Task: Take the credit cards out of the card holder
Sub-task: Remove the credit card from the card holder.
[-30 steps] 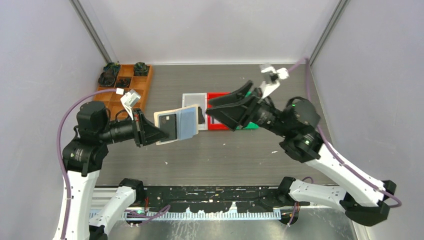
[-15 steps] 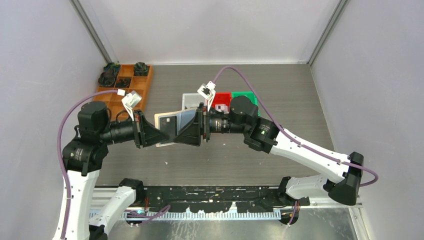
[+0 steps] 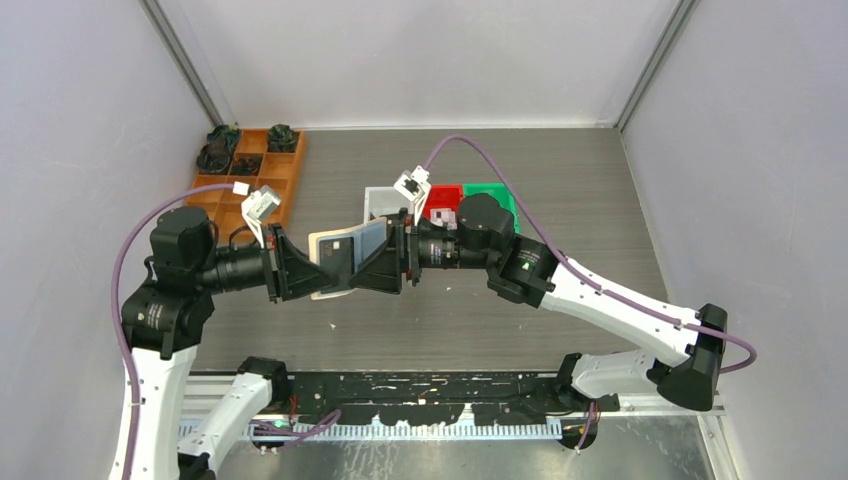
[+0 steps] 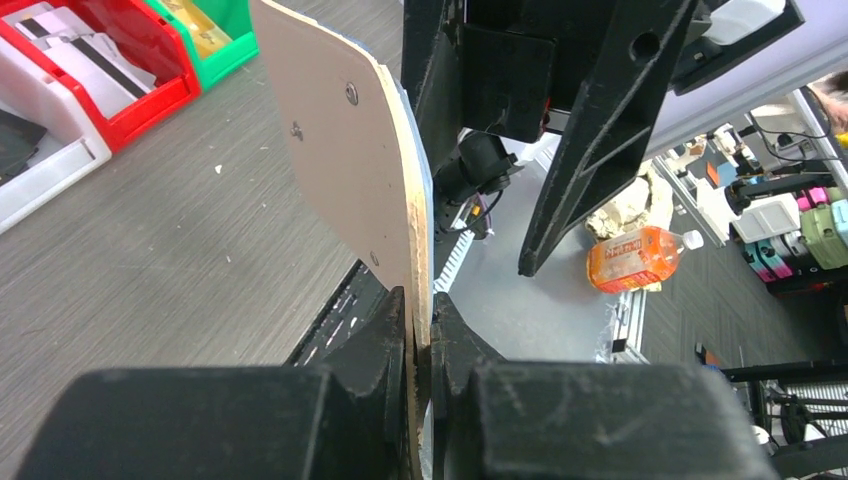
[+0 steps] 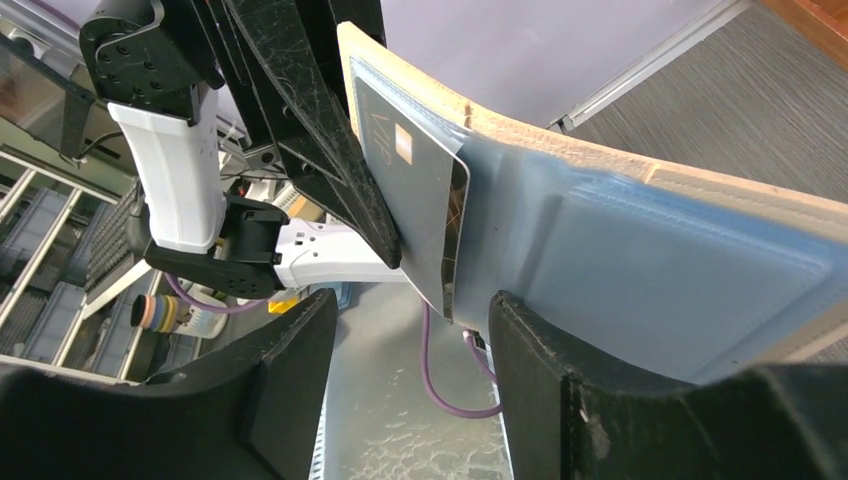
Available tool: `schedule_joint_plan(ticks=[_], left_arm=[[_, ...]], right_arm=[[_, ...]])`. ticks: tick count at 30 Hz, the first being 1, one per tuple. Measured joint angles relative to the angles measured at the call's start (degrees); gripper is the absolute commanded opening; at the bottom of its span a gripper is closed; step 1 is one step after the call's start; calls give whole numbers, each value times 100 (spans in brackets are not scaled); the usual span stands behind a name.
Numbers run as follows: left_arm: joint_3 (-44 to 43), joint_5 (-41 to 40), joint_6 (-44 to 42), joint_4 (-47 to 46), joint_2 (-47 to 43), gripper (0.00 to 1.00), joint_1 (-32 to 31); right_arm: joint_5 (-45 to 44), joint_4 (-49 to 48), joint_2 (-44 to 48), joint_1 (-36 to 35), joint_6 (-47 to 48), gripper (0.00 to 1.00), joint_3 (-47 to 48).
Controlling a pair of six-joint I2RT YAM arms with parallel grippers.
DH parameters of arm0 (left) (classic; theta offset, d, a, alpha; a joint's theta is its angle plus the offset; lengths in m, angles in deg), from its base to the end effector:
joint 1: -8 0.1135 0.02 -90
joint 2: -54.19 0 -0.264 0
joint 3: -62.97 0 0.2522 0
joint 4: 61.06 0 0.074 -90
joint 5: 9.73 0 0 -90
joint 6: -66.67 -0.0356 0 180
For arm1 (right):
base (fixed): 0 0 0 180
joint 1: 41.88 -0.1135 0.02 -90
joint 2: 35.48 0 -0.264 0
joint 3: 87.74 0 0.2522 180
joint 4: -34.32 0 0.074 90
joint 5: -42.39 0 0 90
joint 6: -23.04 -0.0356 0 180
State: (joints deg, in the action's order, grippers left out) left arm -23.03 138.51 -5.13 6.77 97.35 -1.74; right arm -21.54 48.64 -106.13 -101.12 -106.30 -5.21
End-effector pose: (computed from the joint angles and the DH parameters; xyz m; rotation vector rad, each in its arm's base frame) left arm 0.0899 -0.0461 0.4264 0.5331 1.9471 -1.3211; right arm 0.1324 0.2531 0.4100 -0.7248 1.7534 1.6252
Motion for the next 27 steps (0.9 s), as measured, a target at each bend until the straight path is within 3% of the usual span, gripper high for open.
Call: schedule_joint_plan(ticks=[11, 18, 24, 27], left_arm=[[2, 413, 278, -280, -81, 0, 0], [0, 595, 424, -417, -98, 2, 0], [2, 730, 772, -682, -225, 7, 0], [2, 782, 970, -844, -271, 8, 0]], right_arm=[[474, -1029, 17, 0, -468, 52, -238], [658, -1582, 24, 13, -780, 36, -433], [599, -2393, 79, 11, -1062, 11, -811], [529, -2743, 98, 11, -1178, 5, -960]])
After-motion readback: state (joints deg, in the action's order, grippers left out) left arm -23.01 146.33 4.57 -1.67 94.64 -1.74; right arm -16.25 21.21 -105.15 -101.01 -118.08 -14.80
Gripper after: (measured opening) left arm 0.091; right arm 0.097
